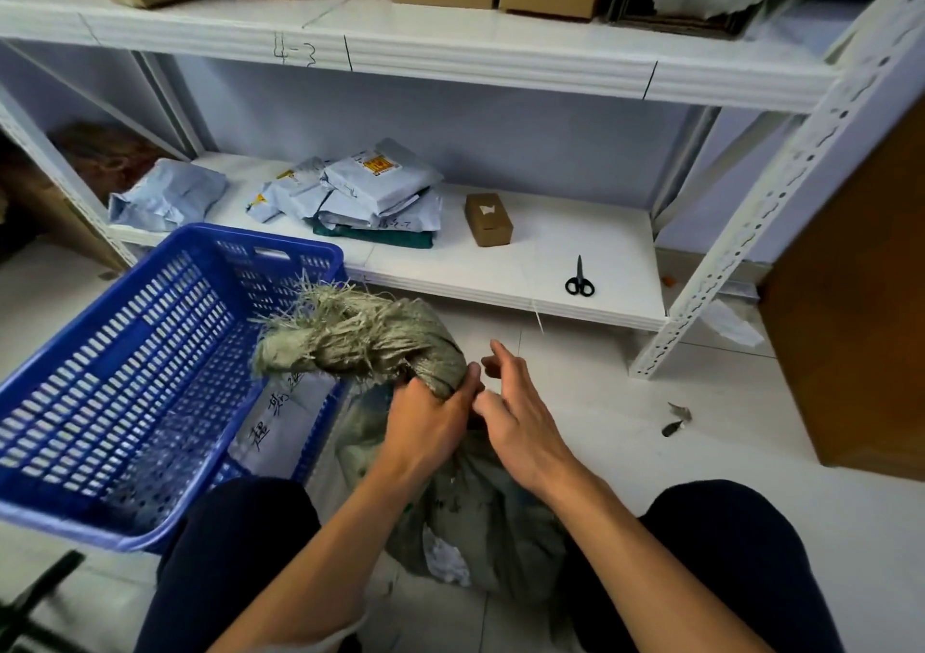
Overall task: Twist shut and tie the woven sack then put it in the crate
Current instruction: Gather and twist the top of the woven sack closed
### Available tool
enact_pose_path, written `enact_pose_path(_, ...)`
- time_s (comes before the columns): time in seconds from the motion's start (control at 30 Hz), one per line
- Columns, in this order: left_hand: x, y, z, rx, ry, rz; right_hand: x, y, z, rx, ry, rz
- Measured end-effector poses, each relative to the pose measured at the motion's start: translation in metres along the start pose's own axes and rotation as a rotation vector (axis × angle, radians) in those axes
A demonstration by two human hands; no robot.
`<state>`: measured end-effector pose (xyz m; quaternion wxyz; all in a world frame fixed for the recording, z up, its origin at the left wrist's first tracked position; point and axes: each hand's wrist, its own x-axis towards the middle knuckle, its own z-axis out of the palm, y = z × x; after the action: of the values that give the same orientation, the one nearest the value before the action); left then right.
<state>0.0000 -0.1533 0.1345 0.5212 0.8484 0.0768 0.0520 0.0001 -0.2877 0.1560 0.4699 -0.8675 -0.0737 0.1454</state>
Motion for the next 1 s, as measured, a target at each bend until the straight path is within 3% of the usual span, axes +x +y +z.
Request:
enact_pose_path(0.1, 0.0, -0.003, -0.004, 0.318, 0.151, 0.273, 0.003, 0.003, 0.0, 0.027, -0.058, 0.027)
enact_pose_path(0.17, 0.002, -0.005, -0.005, 0.378, 0.179, 0.271, 0.005, 0.005, -0.002, 0.054, -0.111, 0.057)
enact_pose_path(0.3, 0.006, -0.006, -0.003, -0.186, -0.028, -0.062, 0.009, 0.007, 0.0, 0.105, -0.158, 0.103)
enact_pose_path(0.53, 0.011, 0.012, -0.017, -0.721, 0.002, -0.541, 0.012, 0.015, 0.016, -0.067, -0.188, 0.065)
enact_pose_path(0.67, 0.007, 0.019, -0.014, -0.634, -0.006, -0.518, 0.011, 0.013, 0.024, -0.151, -0.1, -0.031)
enact_pose_path(0.9, 0.006, 0.03, -0.012, -0.632, 0.013, -0.453, 0.009, 0.012, 0.027, 0.172, -0.172, -0.032)
enact_pose_path(1.0, 0.003, 0.029, -0.009, -0.596, -0.061, -0.406, 0.01, 0.013, 0.032, 0.214, -0.176, -0.004)
